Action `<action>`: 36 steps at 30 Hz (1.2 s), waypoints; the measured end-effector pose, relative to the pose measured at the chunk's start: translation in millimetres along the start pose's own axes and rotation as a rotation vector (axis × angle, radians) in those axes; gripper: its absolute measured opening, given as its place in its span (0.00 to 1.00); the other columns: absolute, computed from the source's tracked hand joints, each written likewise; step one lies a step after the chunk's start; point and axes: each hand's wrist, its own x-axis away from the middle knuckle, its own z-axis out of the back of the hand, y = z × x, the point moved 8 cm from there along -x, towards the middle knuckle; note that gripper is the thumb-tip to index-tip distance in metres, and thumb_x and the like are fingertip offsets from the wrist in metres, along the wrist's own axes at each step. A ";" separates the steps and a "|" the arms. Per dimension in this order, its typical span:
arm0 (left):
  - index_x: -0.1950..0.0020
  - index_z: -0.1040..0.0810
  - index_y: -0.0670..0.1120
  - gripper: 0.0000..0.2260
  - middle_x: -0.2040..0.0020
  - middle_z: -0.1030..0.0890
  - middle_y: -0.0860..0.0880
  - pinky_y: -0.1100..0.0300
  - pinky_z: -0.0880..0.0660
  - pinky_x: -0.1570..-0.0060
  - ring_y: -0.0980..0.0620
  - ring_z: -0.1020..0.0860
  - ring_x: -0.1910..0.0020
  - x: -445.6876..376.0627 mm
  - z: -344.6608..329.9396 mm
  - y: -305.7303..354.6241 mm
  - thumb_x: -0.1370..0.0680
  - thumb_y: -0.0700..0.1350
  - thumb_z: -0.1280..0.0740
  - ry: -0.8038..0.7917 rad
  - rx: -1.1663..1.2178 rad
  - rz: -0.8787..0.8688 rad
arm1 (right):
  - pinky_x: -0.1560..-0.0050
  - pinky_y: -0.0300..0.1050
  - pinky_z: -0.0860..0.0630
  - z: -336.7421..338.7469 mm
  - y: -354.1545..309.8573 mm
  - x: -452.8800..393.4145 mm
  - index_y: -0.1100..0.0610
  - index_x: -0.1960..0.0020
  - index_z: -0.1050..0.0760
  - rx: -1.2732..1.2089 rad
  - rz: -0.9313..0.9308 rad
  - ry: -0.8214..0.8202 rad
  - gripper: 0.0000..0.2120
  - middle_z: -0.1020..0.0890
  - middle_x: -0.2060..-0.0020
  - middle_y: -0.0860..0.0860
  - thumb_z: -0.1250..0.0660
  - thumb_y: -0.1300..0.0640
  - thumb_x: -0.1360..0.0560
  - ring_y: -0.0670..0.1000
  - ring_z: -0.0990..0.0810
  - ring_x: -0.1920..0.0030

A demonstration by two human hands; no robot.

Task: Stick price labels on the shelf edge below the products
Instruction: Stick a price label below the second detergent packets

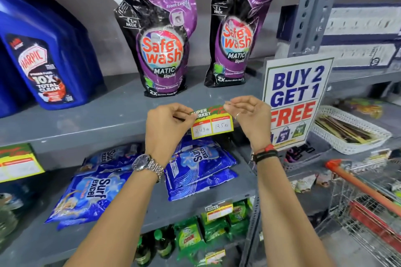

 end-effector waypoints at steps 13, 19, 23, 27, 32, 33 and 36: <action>0.50 0.17 0.56 0.14 0.50 0.16 0.58 0.54 0.32 0.39 0.58 0.21 0.50 -12.8 -12.4 22.6 0.25 0.61 0.38 -0.013 -0.403 -0.353 | 0.33 0.52 0.34 -37.6 -15.0 1.2 0.51 0.44 0.22 0.531 0.256 -0.081 0.27 0.18 0.46 0.49 0.28 0.37 0.37 0.50 0.24 0.41; 0.46 0.19 0.56 0.11 0.48 0.16 0.58 0.59 0.22 0.57 0.60 0.20 0.53 -15.7 -13.7 15.7 0.24 0.57 0.36 -0.088 -0.314 -0.288 | 0.36 0.53 0.30 -37.6 -7.2 -5.3 0.50 0.47 0.21 0.480 0.237 -0.085 0.19 0.16 0.48 0.49 0.28 0.45 0.34 0.52 0.23 0.43; 0.40 0.21 0.54 0.14 0.45 0.16 0.55 0.63 0.25 0.50 0.58 0.19 0.48 -17.0 -11.0 14.5 0.24 0.53 0.34 -0.166 -0.306 -0.289 | 0.37 0.54 0.27 -34.7 -9.9 -8.2 0.54 0.48 0.21 0.369 0.171 -0.128 0.14 0.16 0.49 0.50 0.27 0.56 0.33 0.46 0.21 0.47; 0.38 0.22 0.51 0.14 0.43 0.17 0.53 0.64 0.26 0.45 0.58 0.20 0.45 -17.7 -10.9 13.7 0.23 0.49 0.34 -0.234 -0.282 -0.292 | 0.42 0.46 0.23 -31.9 -16.8 -9.4 0.58 0.48 0.21 0.328 0.114 -0.209 0.10 0.16 0.47 0.52 0.30 0.64 0.29 0.42 0.22 0.50; 0.37 0.22 0.50 0.14 0.41 0.18 0.53 0.62 0.26 0.40 0.59 0.22 0.43 -16.8 -9.0 13.0 0.23 0.46 0.34 -0.275 -0.238 -0.286 | 0.56 0.24 0.26 -20.0 -14.3 -20.5 0.59 0.52 0.20 0.330 0.098 -0.168 0.11 0.15 0.51 0.54 0.37 0.70 0.27 0.46 0.19 0.50; 0.37 0.22 0.50 0.14 0.41 0.18 0.53 0.62 0.26 0.40 0.59 0.22 0.43 -16.8 -8.0 12.8 0.23 0.46 0.34 -0.281 -0.233 -0.277 | 0.59 0.20 0.27 -18.1 -15.2 -21.3 0.59 0.52 0.20 0.340 0.099 -0.163 0.10 0.15 0.52 0.54 0.37 0.70 0.27 0.46 0.18 0.51; 0.37 0.22 0.49 0.15 0.40 0.19 0.53 0.65 0.27 0.40 0.59 0.22 0.42 -16.9 -7.4 12.0 0.24 0.45 0.33 -0.304 -0.217 -0.259 | 0.60 0.18 0.29 -17.1 -17.0 -20.8 0.59 0.52 0.20 0.376 0.133 -0.161 0.09 0.15 0.52 0.53 0.35 0.69 0.27 0.45 0.18 0.52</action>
